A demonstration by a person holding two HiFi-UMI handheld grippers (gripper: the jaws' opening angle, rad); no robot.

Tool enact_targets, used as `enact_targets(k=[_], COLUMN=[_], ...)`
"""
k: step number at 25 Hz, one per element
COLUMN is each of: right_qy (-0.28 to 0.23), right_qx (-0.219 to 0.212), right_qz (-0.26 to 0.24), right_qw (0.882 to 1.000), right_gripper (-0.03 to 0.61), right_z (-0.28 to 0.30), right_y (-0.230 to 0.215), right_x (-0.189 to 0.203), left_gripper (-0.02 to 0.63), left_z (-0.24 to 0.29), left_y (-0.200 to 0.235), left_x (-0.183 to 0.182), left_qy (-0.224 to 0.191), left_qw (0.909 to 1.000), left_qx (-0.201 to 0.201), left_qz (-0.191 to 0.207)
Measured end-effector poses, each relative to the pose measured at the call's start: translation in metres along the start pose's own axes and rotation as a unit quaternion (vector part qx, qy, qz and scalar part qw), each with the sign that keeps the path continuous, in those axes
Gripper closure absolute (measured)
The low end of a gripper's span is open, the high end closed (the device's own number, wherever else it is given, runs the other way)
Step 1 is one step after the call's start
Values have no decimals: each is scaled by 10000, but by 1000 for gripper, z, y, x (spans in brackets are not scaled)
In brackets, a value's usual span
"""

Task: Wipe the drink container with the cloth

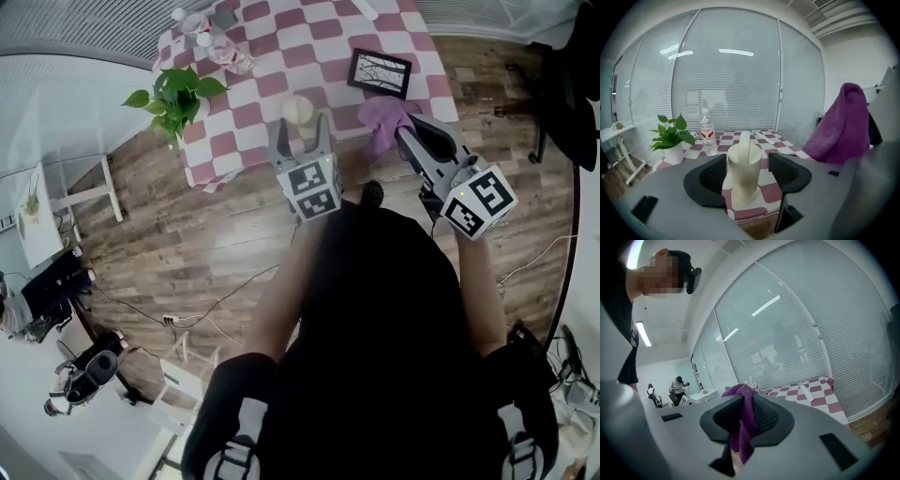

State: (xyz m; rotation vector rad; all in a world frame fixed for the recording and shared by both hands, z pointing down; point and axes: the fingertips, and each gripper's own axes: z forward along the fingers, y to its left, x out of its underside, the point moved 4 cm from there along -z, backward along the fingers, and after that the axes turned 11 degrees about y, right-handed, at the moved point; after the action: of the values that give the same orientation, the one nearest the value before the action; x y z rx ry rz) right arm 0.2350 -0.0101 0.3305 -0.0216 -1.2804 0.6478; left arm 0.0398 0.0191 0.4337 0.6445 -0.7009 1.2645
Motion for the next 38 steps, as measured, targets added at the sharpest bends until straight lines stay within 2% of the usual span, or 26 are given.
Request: enact_targets(k=[8, 10, 17, 21, 27, 32, 35, 38], right_qy=[110, 131, 171, 142, 88, 61, 59, 40], right_qx=[-165, -191, -258, -283, -176, -24, 84, 200], right_qz=[-112, -106, -167, -166, -64, 9, 33, 54], right_qw=[9997, 9997, 9994, 9994, 9998, 10000, 9999, 9998], right_gripper=[503, 503, 503, 503, 503, 503, 503, 503], right_z=[0, 2, 9, 17, 29, 44, 56, 71], right_y=[1, 1, 1, 1, 0, -2, -1, 3], right_x=[0, 0, -3, -7, -13, -19, -22, -26], left_gripper=[321, 343, 353, 354, 354, 354, 354, 354], left_z=[10, 11, 12, 16, 22, 32, 38, 43], left_y=[2, 4, 7, 14, 38, 51, 65, 82], left_x=[2, 2, -1, -4, -13, -21, -26, -33], left_qy=[138, 153, 220, 213, 292, 408, 379, 276], left_qw=[9989, 9985, 9991, 9992, 9937, 9819, 9741, 9624], left_qx=[-420, -497, -358, 174, 1010, 1731, 2159, 2686], left_qz=[-158, -162, -63, 297, 391, 657, 554, 285])
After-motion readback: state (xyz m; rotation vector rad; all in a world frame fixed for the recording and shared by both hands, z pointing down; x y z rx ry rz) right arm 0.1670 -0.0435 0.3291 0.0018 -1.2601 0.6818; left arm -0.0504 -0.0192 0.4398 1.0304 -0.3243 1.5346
